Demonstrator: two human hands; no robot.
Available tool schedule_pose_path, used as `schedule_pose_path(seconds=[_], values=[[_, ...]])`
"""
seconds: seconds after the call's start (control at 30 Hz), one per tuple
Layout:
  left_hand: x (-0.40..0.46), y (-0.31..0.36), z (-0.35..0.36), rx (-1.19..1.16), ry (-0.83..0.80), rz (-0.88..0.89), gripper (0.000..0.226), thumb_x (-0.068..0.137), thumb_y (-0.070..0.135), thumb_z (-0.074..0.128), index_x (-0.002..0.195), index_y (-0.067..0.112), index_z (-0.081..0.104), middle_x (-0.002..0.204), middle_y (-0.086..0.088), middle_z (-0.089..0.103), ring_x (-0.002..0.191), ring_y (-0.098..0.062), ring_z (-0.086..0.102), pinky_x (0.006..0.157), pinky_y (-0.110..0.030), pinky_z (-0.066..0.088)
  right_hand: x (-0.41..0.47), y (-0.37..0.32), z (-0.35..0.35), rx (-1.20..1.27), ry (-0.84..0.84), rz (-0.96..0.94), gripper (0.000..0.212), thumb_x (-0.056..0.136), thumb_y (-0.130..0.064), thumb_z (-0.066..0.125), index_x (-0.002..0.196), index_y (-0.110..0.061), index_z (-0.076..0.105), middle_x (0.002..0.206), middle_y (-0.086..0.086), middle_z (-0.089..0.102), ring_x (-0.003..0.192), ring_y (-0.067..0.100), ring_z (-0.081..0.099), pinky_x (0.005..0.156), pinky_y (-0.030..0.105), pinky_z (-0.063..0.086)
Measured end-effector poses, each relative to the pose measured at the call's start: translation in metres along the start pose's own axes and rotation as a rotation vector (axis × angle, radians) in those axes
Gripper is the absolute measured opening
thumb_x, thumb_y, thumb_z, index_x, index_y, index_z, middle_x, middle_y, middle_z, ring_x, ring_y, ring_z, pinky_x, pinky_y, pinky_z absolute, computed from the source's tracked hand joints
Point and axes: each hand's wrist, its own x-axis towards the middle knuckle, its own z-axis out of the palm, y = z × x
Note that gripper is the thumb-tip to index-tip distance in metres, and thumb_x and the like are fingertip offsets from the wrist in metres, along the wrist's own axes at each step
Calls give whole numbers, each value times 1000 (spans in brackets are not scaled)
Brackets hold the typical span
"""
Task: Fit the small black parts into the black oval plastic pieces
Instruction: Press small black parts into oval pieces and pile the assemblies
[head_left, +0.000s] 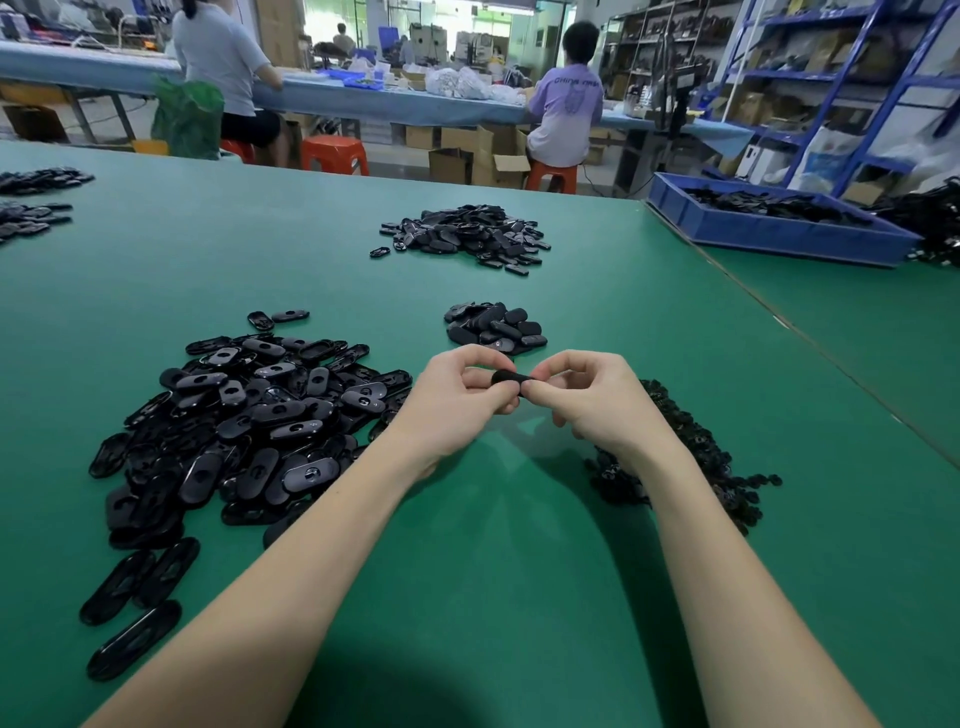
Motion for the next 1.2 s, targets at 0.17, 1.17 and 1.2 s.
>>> schedule_pose_path(seconds=[0.17, 1.17, 1.2], values=[[0, 1, -4, -34, -7, 10, 13, 89, 2, 71, 96, 13, 68, 78, -4, 76, 68, -11, 71, 72, -16, 55, 0, 4, 7, 81, 20, 13, 11, 86, -17, 78, 82, -16, 68, 56, -13, 61, 46, 3, 51, 42, 9, 33], [13, -12, -23, 549, 116, 362, 16, 81, 26, 79, 93, 32, 70, 89, 22, 70, 85, 6, 62, 68, -3, 40, 5, 15, 12, 271, 69, 55, 12, 86, -29, 79, 95, -26, 72, 80, -14, 74, 55, 1, 59, 49, 10, 41], [17, -13, -24, 559, 166, 375, 17, 80, 27, 80, 91, 33, 70, 88, 24, 69, 84, 4, 61, 68, -3, 39, 6, 16, 13, 255, 89, 49, 12, 86, -30, 79, 95, -25, 72, 85, -11, 75, 57, 1, 60, 50, 10, 41]])
